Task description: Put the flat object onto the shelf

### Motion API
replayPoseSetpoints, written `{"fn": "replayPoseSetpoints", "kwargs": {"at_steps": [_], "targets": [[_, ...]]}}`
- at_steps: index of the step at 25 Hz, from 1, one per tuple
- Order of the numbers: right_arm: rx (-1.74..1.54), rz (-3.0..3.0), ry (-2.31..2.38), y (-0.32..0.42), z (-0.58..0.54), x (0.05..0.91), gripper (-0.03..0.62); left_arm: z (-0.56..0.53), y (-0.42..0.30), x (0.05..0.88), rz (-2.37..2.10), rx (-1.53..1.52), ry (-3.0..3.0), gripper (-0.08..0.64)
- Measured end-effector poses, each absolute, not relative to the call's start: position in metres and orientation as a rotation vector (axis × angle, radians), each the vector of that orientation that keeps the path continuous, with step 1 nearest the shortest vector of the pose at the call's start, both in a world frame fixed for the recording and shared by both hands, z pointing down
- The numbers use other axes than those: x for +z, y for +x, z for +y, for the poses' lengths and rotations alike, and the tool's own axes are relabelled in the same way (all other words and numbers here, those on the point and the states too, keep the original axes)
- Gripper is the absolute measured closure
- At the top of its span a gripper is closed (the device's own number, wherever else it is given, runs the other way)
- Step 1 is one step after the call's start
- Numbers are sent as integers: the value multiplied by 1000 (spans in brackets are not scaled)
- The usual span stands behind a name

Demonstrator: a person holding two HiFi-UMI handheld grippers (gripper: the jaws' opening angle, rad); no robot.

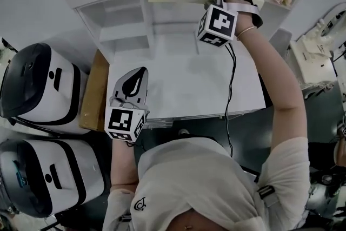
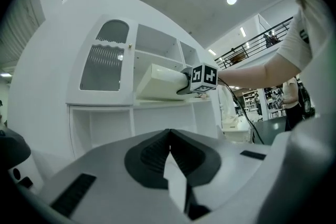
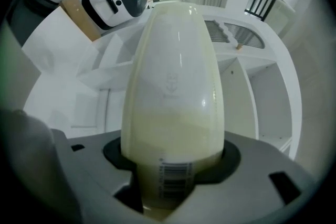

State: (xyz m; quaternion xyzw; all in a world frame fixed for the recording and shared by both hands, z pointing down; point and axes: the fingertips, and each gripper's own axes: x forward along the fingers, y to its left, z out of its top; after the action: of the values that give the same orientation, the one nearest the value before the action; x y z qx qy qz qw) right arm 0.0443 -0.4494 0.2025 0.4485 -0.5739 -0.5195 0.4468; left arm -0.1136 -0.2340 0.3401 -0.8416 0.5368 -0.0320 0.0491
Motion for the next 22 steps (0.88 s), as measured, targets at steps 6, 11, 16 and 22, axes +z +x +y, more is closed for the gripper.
{"fn": "replayPoseSetpoints", "kwargs": {"at_steps": [6,11,16,22], "targets": [[-1332,-1339,1024,37,-479,220,302,-253,-121,344,1720,-82,-2542,548],[-1339,-1398,977,28,-497,232,282,-265,-111,349,1732,-78,-2538,548],[-1349,-1433,973,21,-512,242,267,-274,-110,350,1752,-53,-2526,548],[-1251,-1519,915,10,-533,250,237,-288,-111,349,1765,2,-2515,548]]}}
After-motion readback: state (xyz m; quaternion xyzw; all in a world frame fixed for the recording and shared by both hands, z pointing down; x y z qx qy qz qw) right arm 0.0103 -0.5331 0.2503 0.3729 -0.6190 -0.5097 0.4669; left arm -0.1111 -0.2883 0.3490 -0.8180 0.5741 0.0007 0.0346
